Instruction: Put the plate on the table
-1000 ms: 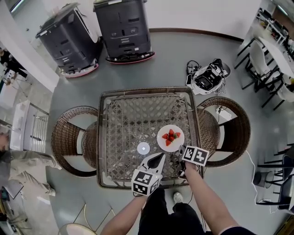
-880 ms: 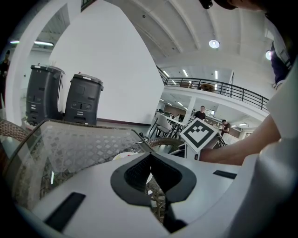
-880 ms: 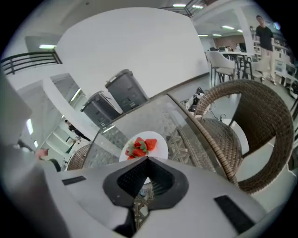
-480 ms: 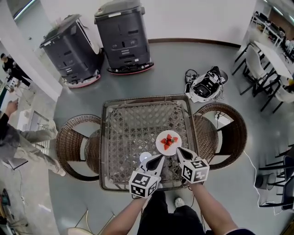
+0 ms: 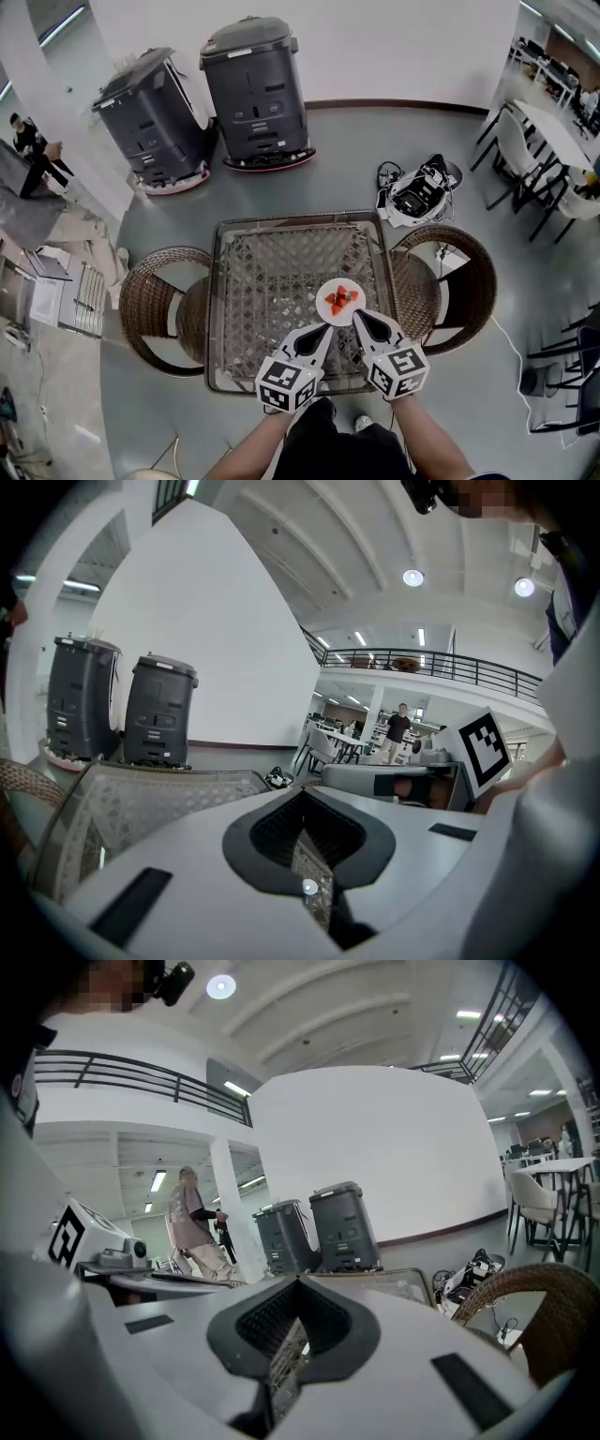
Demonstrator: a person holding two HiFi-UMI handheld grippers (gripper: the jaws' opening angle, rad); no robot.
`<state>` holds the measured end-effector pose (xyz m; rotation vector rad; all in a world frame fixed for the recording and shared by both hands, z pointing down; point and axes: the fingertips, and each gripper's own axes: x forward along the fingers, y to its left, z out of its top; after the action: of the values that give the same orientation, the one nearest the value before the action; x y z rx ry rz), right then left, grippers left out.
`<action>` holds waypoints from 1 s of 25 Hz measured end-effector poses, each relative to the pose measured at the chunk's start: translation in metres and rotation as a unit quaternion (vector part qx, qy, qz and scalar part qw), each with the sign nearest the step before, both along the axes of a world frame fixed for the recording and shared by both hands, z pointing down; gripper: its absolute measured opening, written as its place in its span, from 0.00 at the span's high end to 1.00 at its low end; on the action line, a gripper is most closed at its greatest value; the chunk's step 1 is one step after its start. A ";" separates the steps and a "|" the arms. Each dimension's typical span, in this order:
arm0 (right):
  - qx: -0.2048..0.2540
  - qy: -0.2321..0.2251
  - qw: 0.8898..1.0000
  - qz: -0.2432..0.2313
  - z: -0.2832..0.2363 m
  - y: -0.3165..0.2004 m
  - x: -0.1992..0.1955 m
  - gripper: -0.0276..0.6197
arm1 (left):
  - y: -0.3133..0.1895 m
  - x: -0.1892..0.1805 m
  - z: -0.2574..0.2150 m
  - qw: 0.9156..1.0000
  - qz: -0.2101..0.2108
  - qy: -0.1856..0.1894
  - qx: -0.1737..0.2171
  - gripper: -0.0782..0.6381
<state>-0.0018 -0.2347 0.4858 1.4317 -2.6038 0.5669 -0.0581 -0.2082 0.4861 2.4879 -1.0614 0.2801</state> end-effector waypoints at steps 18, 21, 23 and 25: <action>0.042 0.002 0.999 -0.022 -0.029 0.003 -0.018 0.95 | 0.001 -0.013 -0.026 1.000 -0.003 -0.002 0.022 0.88; 0.043 0.002 0.999 -0.021 -0.029 0.005 -0.018 0.95 | 0.003 -0.012 -0.026 1.000 -0.002 -0.002 0.022 0.88; 0.044 0.004 0.999 -0.021 -0.030 0.006 -0.018 0.95 | 0.003 -0.012 -0.027 1.000 -0.001 -0.003 0.024 0.88; 0.045 0.004 0.999 -0.022 -0.030 0.006 -0.018 0.95 | 0.002 -0.012 -0.028 1.000 0.000 -0.003 0.025 0.88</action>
<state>-0.0197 -0.2290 0.4558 1.3955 -2.6795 0.4422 -0.0702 -0.2061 0.4581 2.5323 -1.0828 0.2639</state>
